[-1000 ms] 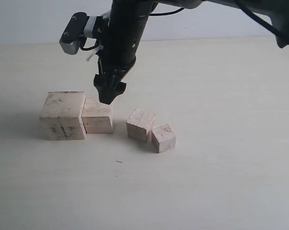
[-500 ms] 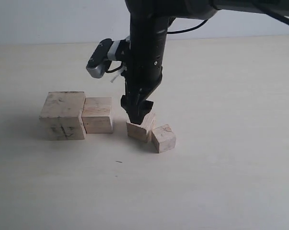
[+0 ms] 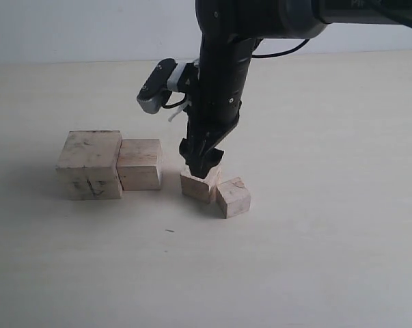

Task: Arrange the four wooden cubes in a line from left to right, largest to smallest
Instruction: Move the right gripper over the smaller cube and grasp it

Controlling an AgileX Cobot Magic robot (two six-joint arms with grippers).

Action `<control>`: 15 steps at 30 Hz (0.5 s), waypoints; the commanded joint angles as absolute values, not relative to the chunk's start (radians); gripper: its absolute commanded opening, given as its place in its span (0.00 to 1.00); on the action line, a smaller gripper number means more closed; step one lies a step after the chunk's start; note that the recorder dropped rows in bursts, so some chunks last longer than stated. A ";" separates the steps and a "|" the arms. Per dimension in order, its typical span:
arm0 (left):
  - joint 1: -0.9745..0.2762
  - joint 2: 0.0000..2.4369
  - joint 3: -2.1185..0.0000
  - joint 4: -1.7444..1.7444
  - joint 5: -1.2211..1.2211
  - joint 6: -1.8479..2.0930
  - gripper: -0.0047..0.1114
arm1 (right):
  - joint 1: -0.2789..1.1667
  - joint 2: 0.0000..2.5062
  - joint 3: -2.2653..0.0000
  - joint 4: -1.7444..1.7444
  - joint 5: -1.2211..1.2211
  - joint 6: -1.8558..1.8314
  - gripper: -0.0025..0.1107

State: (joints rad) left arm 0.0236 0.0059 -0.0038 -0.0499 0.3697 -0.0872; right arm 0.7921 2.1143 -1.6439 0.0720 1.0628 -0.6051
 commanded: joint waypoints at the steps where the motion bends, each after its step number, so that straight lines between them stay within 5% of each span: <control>1: 0.018 0.000 0.000 -0.052 0.365 -0.083 0.04 | 0.789 2.108 -1.632 0.072 1.015 -0.598 0.71; 15: 0.018 0.000 0.000 -0.052 0.365 -0.083 0.04 | 0.789 2.108 -1.632 0.074 0.996 -0.591 0.71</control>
State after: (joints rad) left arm 0.0236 0.0059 -0.0038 -0.0499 0.3697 -0.0872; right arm 0.7921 2.1143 -1.6366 0.0720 1.0072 -0.5972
